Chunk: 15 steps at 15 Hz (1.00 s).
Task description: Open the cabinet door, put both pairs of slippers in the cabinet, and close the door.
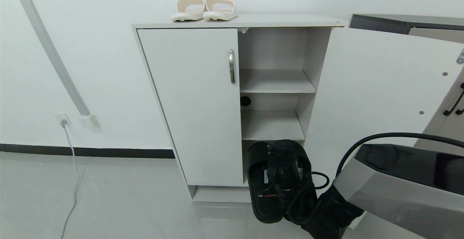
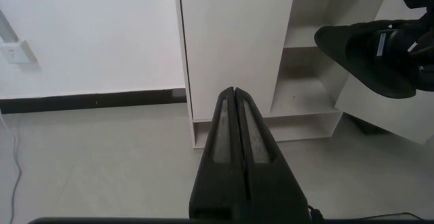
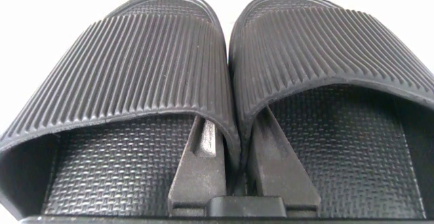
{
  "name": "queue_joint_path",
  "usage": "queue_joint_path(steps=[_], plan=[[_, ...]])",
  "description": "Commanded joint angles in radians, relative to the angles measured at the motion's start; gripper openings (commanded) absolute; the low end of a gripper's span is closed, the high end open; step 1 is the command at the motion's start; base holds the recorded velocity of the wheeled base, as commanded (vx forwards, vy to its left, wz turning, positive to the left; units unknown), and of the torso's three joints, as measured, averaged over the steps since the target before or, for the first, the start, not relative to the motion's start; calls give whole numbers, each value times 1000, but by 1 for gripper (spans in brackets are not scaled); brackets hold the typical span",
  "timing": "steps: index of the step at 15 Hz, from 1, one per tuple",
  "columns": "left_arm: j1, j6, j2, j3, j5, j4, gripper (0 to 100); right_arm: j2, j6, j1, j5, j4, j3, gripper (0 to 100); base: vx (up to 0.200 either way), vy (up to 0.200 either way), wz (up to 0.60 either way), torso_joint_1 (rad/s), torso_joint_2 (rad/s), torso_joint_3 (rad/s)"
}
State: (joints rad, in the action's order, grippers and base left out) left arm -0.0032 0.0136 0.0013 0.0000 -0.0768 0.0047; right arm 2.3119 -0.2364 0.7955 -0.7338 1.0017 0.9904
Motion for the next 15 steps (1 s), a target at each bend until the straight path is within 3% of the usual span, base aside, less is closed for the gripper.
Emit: queue_joint_path(steps=[1, 12, 15], plan=[[0, 0, 2, 0, 0, 0, 0, 0, 0, -1, 4, 0, 1, 0, 0, 0, 0, 2, -2, -139], [0, -1, 2, 0, 0, 0, 0, 15, 6, -10, 25, 9, -3, 0, 0, 0, 0, 3, 3, -183], [0, -1, 2, 0, 0, 0, 0, 47, 49, -33, 1, 117, 4, 0, 0, 0, 0, 2, 2, -17]])
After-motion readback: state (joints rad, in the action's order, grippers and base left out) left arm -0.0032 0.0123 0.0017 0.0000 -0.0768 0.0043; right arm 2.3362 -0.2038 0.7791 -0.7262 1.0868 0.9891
